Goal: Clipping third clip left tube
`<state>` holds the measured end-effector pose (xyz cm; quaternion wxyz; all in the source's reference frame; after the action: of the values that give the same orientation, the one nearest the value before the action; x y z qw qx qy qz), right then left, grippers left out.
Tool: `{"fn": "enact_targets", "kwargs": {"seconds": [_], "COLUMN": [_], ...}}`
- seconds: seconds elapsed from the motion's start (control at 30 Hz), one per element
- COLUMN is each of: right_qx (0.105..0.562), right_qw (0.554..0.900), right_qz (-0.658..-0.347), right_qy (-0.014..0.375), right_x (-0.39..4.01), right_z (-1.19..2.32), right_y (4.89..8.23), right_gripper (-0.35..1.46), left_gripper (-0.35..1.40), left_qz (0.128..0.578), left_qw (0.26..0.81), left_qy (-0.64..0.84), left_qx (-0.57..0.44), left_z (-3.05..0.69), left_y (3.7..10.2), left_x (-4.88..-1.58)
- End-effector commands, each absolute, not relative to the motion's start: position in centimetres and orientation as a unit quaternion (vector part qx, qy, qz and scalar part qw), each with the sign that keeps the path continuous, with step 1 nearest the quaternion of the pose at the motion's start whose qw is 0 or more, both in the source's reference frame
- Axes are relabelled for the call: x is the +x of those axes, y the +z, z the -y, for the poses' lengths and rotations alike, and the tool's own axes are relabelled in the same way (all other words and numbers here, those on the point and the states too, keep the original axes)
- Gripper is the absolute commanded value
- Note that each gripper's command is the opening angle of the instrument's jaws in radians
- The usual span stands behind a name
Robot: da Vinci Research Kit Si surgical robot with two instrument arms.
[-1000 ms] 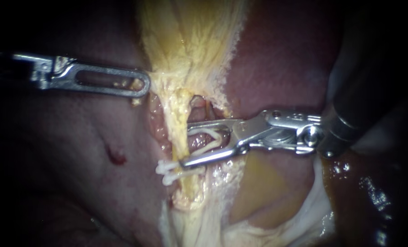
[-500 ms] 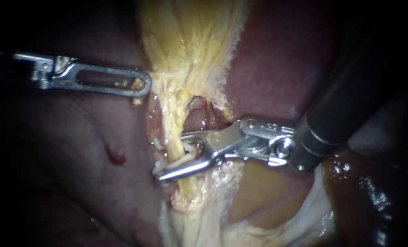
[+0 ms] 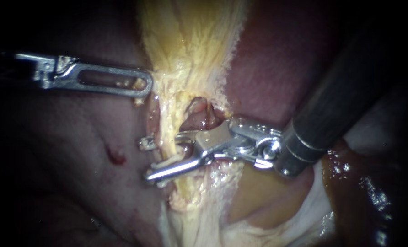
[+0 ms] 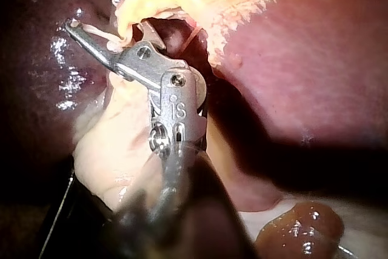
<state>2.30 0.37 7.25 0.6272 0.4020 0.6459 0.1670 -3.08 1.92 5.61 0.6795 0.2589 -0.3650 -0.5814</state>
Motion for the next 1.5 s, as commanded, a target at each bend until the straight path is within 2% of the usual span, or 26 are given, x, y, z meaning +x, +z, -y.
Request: {"fn": "enact_targets", "kwargs": {"seconds": [0.03,0.47,0.67,1.17,1.5], "right_qx": [0.4,0.404,0.405,0.449,0.421], "right_qw": [0.625,0.593,0.586,0.554,0.56], "right_qz": [-0.648,-0.663,-0.667,-0.677,-0.675], "right_qy": [0.17,0.213,0.22,0.181,0.232], "right_x": [2.3,2.14,2.08,2.05,2.0], "right_z": [-0.41,-0.73,-0.79,-0.57,-0.61], "right_y": [7.22,7.07,7.04,6.73,6.54], "right_gripper": [0.49,0.49,0.49,0.49,0.49], "left_gripper": [-0.35,-0.35,-0.35,-0.35,-0.35], "left_qz": [0.365,0.365,0.365,0.365,0.365], "left_qw": [0.68,0.68,0.68,0.68,0.68], "left_qy": [-0.581,-0.581,-0.581,-0.581,-0.581], "left_qx": [0.259,0.259,0.259,0.26,0.26], "left_z": [-1.92,-1.91,-1.91,-1.91,-1.91], "left_y": [5.61,5.62,5.62,5.63,5.63], "left_x": [-3.08,-3.09,-3.09,-3.09,-3.09]}}
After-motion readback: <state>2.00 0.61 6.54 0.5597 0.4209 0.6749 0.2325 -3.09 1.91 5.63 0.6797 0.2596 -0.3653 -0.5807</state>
